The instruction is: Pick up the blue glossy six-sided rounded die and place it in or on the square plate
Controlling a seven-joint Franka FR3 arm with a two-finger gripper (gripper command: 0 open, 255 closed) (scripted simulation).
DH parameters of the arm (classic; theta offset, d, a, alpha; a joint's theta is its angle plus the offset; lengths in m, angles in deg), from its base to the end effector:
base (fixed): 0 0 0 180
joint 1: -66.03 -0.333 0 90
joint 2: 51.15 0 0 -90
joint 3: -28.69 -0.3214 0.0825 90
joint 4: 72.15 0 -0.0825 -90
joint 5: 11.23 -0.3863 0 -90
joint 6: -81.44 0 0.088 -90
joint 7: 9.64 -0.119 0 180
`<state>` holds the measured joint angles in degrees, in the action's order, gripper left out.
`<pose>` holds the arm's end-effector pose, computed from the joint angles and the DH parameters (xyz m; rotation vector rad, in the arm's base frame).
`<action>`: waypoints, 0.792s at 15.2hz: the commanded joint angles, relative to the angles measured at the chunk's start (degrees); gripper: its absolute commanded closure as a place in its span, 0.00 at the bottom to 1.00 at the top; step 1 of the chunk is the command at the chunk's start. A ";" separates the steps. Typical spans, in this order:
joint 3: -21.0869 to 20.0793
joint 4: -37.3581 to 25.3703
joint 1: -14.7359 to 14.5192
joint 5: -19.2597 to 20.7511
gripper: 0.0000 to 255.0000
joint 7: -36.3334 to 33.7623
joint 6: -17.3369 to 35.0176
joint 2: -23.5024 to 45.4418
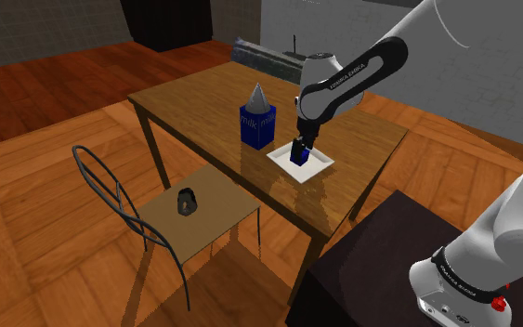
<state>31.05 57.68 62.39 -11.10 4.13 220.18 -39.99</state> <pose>0.5336 0.0117 0.2618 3.1083 0.4143 -0.0626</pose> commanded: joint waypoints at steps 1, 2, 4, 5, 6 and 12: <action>0.02 -0.43 -0.03 0.07 0.00 -0.05 -1.82 -1.39; 0.03 -0.94 -0.05 0.14 0.00 -0.10 -3.65 -2.71; 0.04 -2.06 -0.09 0.24 0.00 -0.18 -6.96 -4.91; 0.04 -2.06 -0.08 0.25 0.00 -0.18 -6.96 -4.91; 0.04 -2.05 -0.08 0.25 0.00 -0.18 -6.96 -4.91; 0.04 -2.06 -0.08 0.25 0.00 -0.18 -6.96 -4.91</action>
